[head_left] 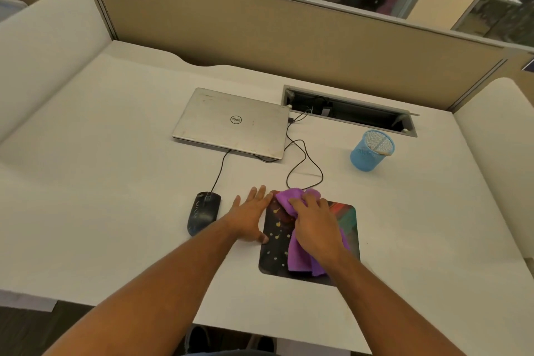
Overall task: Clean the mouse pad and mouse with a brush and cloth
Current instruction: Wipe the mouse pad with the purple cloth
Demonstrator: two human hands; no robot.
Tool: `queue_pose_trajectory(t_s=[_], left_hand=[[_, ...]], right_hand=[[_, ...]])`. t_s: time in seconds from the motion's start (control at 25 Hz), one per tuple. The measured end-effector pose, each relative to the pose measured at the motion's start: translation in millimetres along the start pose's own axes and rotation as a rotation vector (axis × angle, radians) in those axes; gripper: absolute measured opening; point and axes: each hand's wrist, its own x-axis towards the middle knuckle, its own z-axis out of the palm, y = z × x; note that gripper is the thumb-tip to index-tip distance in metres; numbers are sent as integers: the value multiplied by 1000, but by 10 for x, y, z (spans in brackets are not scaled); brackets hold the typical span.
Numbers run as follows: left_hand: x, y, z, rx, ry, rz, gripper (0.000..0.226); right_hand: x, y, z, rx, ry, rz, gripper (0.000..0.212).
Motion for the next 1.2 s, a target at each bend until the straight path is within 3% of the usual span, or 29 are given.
queue_pose_trajectory(t_s=[0.2, 0.44, 0.64, 0.92, 1.08, 1.2], left_hand=[[54, -40, 30, 27, 2, -4, 124], [78, -81, 67, 34, 24, 6, 126], [67, -66, 64, 2, 33, 12, 126], [53, -79, 67, 7, 38, 19, 125], [66, -75, 73, -5, 27, 19, 127], [67, -82, 64, -11, 20, 8, 129]], right_hand=[[3, -152, 118, 10, 2, 78, 63], [-361, -92, 290, -22, -43, -24, 61], [195, -197, 62, -48, -100, 72, 66], [-287, -234, 175, -98, -109, -139, 65], [167, -286, 17, -107, -120, -6, 67], [314, -467, -66, -115, -134, -9, 69]])
